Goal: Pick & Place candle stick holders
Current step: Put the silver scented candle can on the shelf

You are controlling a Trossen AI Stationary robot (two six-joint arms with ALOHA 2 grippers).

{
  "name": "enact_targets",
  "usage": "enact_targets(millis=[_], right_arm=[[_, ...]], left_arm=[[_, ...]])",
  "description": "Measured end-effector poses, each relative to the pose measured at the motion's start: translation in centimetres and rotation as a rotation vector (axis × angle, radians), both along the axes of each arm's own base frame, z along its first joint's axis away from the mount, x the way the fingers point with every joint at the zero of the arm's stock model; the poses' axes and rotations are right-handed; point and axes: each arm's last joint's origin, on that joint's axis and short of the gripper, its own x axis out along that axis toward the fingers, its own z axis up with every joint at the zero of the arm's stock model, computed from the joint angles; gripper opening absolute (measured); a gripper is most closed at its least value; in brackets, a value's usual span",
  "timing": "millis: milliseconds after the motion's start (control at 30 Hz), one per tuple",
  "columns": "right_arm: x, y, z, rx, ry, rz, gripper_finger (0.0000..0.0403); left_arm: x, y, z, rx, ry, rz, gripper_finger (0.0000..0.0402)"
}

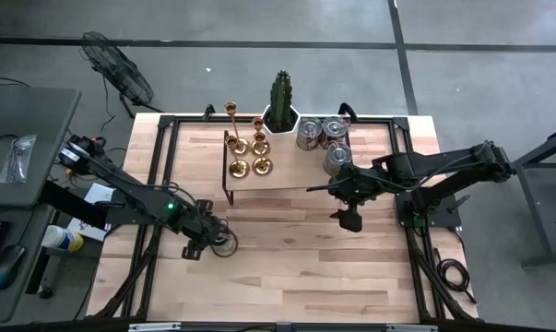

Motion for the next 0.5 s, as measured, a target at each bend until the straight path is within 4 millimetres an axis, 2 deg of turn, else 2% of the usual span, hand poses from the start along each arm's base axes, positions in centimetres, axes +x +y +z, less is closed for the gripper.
enact_targets(millis=[267,500], right_arm=[[0.0,0.0,0.0,0.000,0.000,0.000,0.0330],[0.0,0.0,0.0,0.000,-0.001,0.000,0.0330]], left_arm=[[2.9,-1.5,-2.0,0.003,-0.081,-0.036,0.0246],[5.1,-2.5,-1.5,0.049,-0.156,-0.035,0.0246]])
